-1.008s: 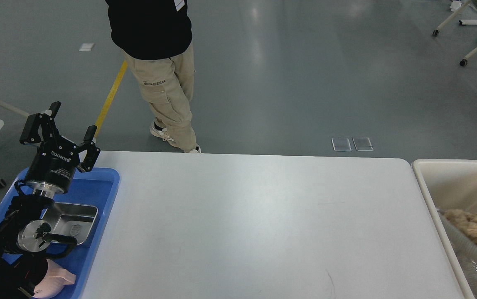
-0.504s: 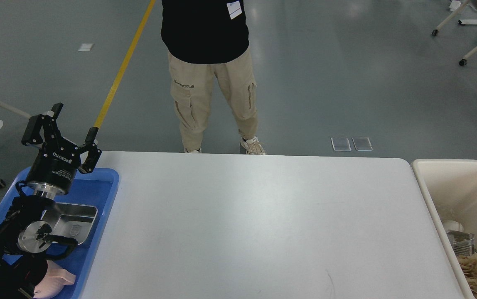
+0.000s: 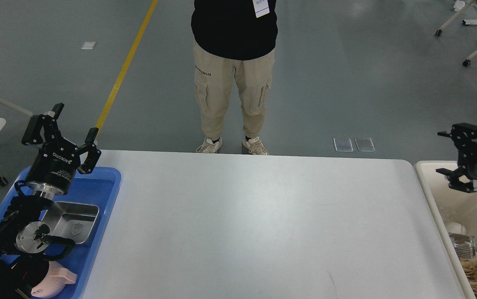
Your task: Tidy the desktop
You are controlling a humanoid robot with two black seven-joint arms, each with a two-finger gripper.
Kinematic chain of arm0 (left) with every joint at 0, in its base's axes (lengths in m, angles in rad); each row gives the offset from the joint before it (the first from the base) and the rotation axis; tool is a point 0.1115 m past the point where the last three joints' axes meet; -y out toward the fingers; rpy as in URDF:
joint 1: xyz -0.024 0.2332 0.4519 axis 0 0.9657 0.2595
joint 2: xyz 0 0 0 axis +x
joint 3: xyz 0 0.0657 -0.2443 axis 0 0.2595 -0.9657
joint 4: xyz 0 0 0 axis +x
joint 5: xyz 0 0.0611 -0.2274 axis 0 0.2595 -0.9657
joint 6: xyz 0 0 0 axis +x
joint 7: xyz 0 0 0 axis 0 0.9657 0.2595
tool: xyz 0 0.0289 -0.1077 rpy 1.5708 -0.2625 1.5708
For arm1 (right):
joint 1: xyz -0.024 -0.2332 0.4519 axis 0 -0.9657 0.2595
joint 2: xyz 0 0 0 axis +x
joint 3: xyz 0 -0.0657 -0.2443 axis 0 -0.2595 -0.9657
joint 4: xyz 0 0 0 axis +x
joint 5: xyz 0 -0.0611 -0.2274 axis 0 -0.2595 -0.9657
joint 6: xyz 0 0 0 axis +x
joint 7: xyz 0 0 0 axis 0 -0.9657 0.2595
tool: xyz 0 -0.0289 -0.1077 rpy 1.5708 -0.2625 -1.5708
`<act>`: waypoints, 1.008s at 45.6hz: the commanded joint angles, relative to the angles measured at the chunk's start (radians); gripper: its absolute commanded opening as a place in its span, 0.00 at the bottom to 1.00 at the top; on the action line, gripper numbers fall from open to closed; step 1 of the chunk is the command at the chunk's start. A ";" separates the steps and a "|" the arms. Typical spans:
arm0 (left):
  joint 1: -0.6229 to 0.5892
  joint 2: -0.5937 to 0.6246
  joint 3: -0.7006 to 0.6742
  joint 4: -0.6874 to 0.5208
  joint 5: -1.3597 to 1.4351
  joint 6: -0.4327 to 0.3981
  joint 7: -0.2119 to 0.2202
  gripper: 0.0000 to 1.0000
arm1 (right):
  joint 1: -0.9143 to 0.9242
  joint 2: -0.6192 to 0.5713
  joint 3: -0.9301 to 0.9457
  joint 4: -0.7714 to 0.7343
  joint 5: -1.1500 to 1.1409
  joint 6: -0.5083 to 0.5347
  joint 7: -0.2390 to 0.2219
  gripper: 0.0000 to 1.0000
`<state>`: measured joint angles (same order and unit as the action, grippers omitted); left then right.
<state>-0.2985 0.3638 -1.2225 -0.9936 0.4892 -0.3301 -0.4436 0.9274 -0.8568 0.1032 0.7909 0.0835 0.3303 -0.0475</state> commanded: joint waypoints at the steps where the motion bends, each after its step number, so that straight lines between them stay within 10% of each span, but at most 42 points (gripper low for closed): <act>1: 0.004 0.004 -0.003 -0.002 0.000 0.000 0.000 0.97 | -0.035 0.027 0.209 0.123 -0.001 0.006 0.008 1.00; 25: 0.015 0.007 -0.058 0.000 -0.007 0.000 0.000 0.97 | -0.315 0.338 0.835 0.134 0.002 0.078 0.077 1.00; 46: 0.019 -0.020 -0.094 0.003 -0.075 0.003 0.003 0.97 | -0.567 0.601 1.030 0.128 -0.016 0.153 0.089 1.00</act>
<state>-0.2793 0.3452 -1.3132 -0.9918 0.4338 -0.3285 -0.4412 0.4147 -0.3018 1.1235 0.9177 0.0710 0.4819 0.0392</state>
